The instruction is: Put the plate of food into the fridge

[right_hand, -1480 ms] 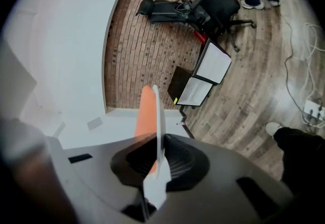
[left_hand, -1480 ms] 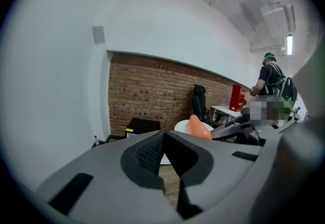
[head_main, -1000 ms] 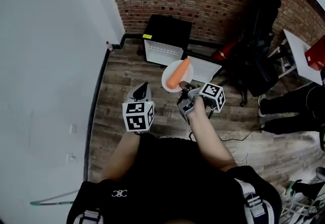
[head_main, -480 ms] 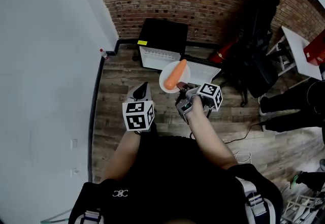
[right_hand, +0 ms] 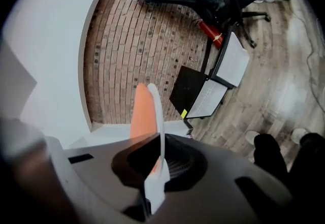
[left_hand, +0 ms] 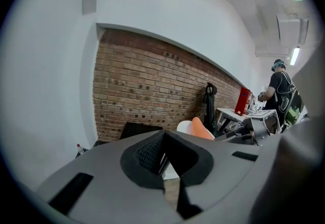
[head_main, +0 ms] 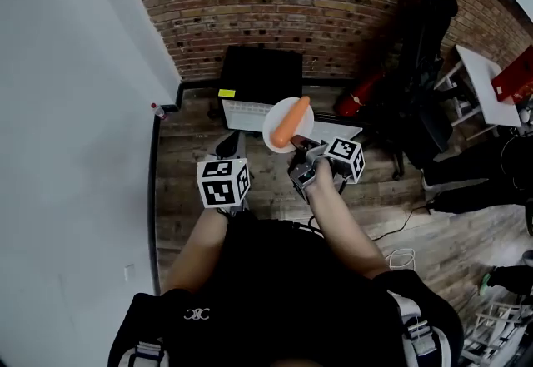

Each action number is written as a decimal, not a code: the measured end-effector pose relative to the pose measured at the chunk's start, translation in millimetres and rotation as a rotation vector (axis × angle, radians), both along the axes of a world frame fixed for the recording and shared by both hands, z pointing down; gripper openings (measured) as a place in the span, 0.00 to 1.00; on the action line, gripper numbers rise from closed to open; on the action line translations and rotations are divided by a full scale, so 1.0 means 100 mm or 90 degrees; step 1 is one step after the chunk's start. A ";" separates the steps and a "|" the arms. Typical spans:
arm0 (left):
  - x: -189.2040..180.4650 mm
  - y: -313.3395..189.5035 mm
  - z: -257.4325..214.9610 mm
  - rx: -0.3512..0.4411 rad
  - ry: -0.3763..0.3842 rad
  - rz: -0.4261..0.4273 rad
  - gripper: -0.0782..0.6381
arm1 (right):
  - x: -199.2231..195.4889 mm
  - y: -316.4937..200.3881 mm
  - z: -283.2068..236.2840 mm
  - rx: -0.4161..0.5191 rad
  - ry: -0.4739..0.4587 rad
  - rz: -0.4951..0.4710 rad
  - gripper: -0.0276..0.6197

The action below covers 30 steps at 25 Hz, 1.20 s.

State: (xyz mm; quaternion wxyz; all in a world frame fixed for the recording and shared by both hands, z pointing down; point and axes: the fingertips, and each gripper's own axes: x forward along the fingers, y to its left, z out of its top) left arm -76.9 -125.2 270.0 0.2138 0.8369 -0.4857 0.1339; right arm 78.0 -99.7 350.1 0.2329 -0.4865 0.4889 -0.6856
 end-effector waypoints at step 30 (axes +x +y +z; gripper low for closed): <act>0.13 -1.30 1.80 -0.111 0.013 -0.050 0.10 | 0.02 -1.02 1.88 -0.067 0.049 -0.119 0.08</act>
